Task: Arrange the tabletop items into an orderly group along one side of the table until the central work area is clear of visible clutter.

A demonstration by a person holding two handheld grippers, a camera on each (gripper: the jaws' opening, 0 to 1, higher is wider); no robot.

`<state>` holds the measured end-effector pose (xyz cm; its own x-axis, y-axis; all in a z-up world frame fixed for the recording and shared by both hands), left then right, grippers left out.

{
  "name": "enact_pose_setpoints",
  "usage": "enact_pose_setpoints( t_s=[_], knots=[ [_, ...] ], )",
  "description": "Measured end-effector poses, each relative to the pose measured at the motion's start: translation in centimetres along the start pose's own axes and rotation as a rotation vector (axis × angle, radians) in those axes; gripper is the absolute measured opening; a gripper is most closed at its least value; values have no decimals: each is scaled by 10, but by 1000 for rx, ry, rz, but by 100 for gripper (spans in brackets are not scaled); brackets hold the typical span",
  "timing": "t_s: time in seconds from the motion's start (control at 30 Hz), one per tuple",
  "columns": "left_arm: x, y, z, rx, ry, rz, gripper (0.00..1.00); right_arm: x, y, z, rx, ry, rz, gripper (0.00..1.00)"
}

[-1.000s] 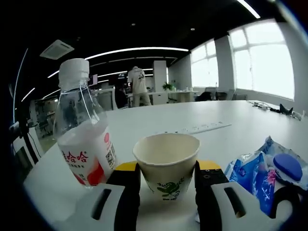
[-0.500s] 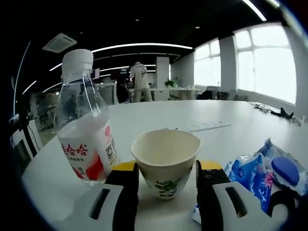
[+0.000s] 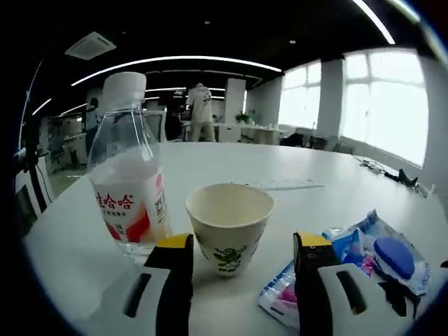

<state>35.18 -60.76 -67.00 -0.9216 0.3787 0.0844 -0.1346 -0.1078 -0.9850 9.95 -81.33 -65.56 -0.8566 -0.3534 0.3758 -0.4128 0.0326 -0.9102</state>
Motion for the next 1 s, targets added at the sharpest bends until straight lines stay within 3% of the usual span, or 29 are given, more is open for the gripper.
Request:
enact_pose_setpoints(
  t_s=[0.33,0.57,0.9,1.0],
  knots=[
    [26,1,12,12,45,-13,67,0,-1,0,4,0,6,93],
    [37,8,22,8,73,-58,67,0,-3,0,7,-2,12,93],
    [43,26,33,24,68,-123,61,1,-6,-1,13,-11,34,92],
    [44,29,34,28,59,-136,55,1,-7,-1,12,-11,35,92]
  ],
)
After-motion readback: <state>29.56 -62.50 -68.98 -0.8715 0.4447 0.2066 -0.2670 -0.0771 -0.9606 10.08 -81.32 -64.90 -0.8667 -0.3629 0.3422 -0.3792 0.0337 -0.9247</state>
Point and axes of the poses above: the point that each gripper's makers call its tool centre point, and the gripper's own axes: x roughly backward along the fingers, z roughly to its right, y roughly out of its underside, the point moved 7 cm from there along x, roughly backward along the fingers, and after that the axes turned 14 degrees about z, right-handed, at the moved point
